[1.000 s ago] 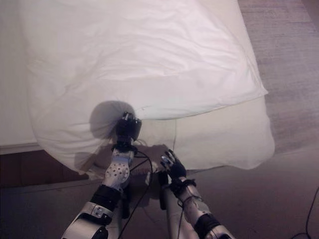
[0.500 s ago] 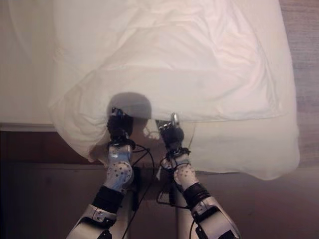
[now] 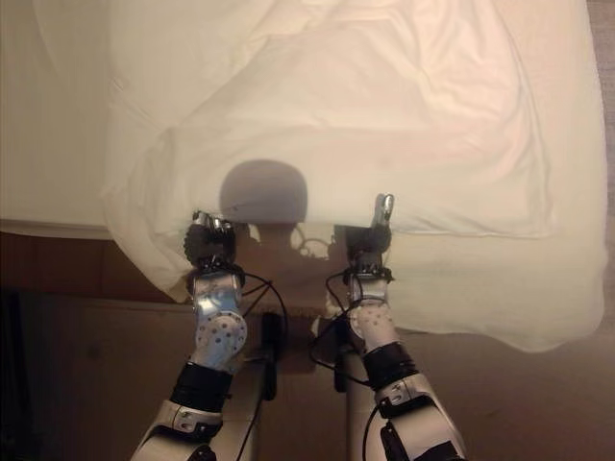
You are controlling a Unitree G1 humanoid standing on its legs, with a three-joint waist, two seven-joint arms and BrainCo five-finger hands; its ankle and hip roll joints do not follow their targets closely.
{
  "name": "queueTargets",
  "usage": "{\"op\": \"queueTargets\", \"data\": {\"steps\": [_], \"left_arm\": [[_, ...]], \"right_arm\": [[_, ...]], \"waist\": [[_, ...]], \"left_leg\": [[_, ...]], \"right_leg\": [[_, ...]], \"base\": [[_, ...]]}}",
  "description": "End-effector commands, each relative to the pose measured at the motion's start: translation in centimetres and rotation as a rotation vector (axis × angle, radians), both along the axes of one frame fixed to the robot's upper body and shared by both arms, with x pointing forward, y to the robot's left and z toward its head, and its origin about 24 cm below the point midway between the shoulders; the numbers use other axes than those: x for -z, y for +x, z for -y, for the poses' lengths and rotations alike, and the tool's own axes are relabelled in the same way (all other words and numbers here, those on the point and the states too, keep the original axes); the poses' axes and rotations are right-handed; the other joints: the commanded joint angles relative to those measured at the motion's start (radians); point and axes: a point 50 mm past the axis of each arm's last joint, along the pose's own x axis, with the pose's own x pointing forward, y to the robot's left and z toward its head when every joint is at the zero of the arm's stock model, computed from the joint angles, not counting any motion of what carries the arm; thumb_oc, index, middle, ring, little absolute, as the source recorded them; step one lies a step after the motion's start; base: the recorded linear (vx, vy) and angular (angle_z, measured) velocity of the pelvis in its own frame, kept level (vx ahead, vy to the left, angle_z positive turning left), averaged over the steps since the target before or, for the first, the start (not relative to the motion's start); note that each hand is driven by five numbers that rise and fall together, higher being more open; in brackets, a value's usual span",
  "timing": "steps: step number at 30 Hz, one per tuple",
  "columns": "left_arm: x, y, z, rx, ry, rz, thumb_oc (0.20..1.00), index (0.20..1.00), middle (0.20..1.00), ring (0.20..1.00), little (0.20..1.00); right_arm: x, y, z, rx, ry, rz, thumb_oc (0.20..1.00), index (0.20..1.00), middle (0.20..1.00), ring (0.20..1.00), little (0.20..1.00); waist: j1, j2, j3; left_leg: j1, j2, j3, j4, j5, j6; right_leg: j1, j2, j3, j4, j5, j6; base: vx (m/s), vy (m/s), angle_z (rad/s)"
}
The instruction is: Make the bed
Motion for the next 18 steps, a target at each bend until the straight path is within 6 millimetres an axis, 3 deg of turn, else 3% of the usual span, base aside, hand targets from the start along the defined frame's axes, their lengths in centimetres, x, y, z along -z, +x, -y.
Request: {"op": "queueTargets", "data": {"steps": [1,4,7,10,18], "left_arm": [[-2.0,-2.6,-8.4,-0.401,0.015,0.109,0.200,0.200,0.200,0.200,0.200],[-2.4,-2.5,-9.5,-0.453,0.021,0.066,0.200,0.200,0.200,0.200,0.200],[-2.7,-2.4,-9.8,-0.466,0.026,0.061,0.200,0.200,0.200,0.200,0.200],[-3.0,-2.4,-11.1,-0.513,0.032,0.044,0.200,0.200,0.200,0.200,0.200],[-2.7,-2.5,-12.0,-0.542,0.019,0.030,0.200,0.200,0.200,0.200,0.200]], "right_arm": [[-1.6,-0.6,6.7,0.269,0.076,0.047,1.000,1.000,1.000,1.000,1.000],[-0.9,-0.1,9.4,0.355,0.017,-0.073,1.000,1.000,1.000,1.000,1.000],[-0.9,0.1,10.3,0.375,-0.010,-0.102,1.000,1.000,1.000,1.000,1.000],[-0.8,0.2,13.0,0.443,-0.073,-0.193,1.000,1.000,1.000,1.000,1.000],[-1.8,0.0,15.3,0.501,-0.105,-0.205,1.000,1.000,1.000,1.000,1.000]], "waist": [[0.015,0.026,-0.082],[0.013,0.027,-0.094],[0.013,0.028,-0.094],[0.010,0.025,-0.104],[0.006,0.020,-0.100]], "left_leg": [[-0.025,-0.067,0.054,0.063,-0.081,0.087],[-0.029,-0.065,0.054,0.066,-0.082,0.084],[-0.033,-0.065,0.055,0.067,-0.082,0.083],[-0.034,-0.061,0.058,0.069,-0.083,0.078],[-0.035,-0.057,0.062,0.075,-0.087,0.074]], "right_leg": [[0.014,0.030,0.030,-0.090,0.078,0.059],[0.008,0.029,0.029,-0.084,0.076,0.059],[0.004,0.028,0.027,-0.082,0.074,0.059],[-0.001,0.026,0.026,-0.077,0.073,0.059],[-0.004,0.027,0.027,-0.070,0.072,0.061]], "base": [[0.00,0.000,0.00],[0.00,0.000,0.00],[0.00,0.000,0.00],[0.00,0.000,0.00],[0.00,0.000,0.00]]}}
